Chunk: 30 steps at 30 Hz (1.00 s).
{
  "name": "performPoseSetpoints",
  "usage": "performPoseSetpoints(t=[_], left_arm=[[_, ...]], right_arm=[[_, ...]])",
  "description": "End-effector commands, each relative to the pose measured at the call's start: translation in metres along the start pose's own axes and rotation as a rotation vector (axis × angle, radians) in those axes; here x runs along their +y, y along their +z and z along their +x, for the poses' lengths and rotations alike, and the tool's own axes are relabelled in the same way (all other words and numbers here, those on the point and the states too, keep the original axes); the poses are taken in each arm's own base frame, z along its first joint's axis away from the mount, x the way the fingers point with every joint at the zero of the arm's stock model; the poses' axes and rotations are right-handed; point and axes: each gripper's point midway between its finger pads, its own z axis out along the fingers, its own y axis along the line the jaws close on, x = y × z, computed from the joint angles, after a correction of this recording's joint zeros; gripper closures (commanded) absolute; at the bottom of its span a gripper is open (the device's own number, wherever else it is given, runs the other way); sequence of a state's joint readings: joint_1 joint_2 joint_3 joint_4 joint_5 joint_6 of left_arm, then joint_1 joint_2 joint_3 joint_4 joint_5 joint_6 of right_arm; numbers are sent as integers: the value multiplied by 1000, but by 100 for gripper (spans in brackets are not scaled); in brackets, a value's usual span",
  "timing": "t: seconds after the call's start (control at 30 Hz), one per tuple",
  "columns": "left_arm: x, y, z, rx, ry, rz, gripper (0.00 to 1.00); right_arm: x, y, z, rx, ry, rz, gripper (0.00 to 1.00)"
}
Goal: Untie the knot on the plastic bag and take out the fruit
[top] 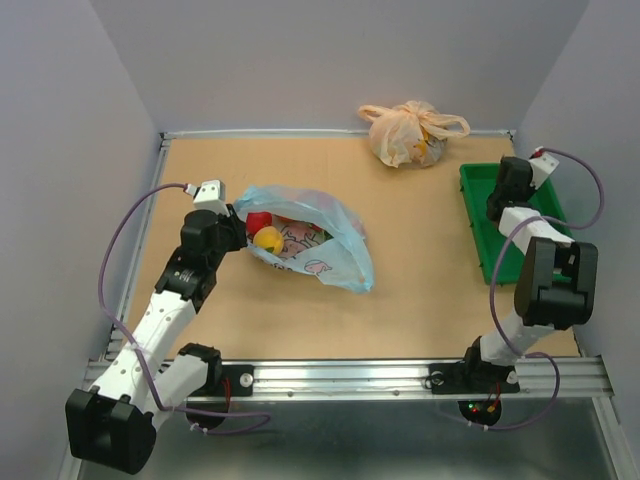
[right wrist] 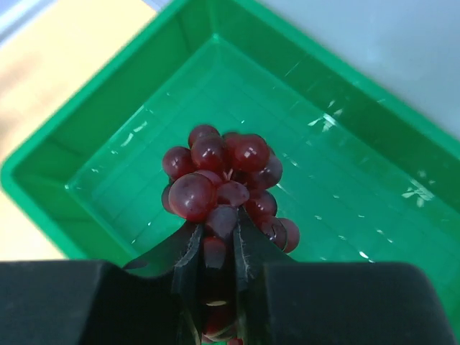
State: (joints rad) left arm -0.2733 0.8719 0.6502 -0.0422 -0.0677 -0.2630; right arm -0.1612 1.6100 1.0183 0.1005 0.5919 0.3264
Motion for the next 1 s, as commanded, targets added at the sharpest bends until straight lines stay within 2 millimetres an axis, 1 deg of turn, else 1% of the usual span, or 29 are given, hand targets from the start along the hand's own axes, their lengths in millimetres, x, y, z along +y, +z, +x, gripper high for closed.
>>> performPoseSetpoints(t=[0.0,0.03,0.07,0.1,0.13,0.17,0.23,0.27,0.3,0.33,0.37,0.4,0.5,0.53,0.6,0.63,0.67,0.7,0.73,0.77,0.83,0.87,0.9,0.93,0.97], left_arm=[[-7,-5,-17,-59,3,40,70],[-7,-4,-16,-57,1,41,70],[-7,-5,-16,-57,1,45,70],[-7,-5,-16,-56,2,47,70],[-7,-4,-16,-55,1,45,70],[-7,-4,-15,-53,1,48,70],[-7,-4,-14,-49,1,48,70],[-7,-4,-14,-48,1,48,70],[-7,-4,-15,-51,1,47,70],[-7,-4,-15,-50,0,45,70],[-7,-4,-15,-51,1,49,70],[-7,-4,-14,-49,0,48,70],[-8,-2,-19,-64,-5,55,70],[-8,-2,-20,-66,-8,56,70],[-7,-1,-18,-59,-12,57,70],[-7,-1,-18,-59,-12,57,70],[-8,-1,-18,-60,-11,58,70],[-6,0,-16,-55,-11,54,70],[-7,1,-16,-52,-12,55,70],[-7,0,-16,-53,-12,55,70],[-7,1,-14,-49,-15,54,70],[-7,1,-14,-47,-15,54,70],[-6,1,-13,-44,-13,53,70],[-6,1,-13,-44,-13,53,70],[-6,1,-12,-40,-17,50,70]], right_arm=[[37,13,-49,-146,141,-102,77],[39,17,-42,-130,131,-106,46],[44,22,-30,-101,117,-124,31],[46,23,-25,-89,111,-134,19],[46,23,-21,-78,112,-141,2],[44,22,-15,-67,112,-140,0],[41,16,-15,-64,119,-146,0],[43,12,-17,-62,121,-168,0],[43,1,-25,-76,129,-188,0],[45,-6,-27,-68,126,-217,0],[46,-12,-33,-78,133,-236,0],[47,-28,-46,-103,134,-267,0],[61,-59,-59,-132,107,-354,0],[72,-80,-71,-158,89,-410,0],[91,-104,-67,-139,17,-511,0],[111,-127,-63,-132,-11,-591,0],[122,-148,-63,-128,-33,-667,0],[141,-176,-58,-127,-64,-758,0],[143,-183,-58,-125,-70,-793,1],[161,-219,-52,-117,-89,-916,3],[176,-254,-43,-107,-110,-1021,5],[189,-287,-31,-97,-138,-1115,8],[195,-306,-26,-93,-150,-1168,8],[206,-338,-11,-76,-180,-1252,8],[212,-353,-1,-62,-205,-1297,10]])
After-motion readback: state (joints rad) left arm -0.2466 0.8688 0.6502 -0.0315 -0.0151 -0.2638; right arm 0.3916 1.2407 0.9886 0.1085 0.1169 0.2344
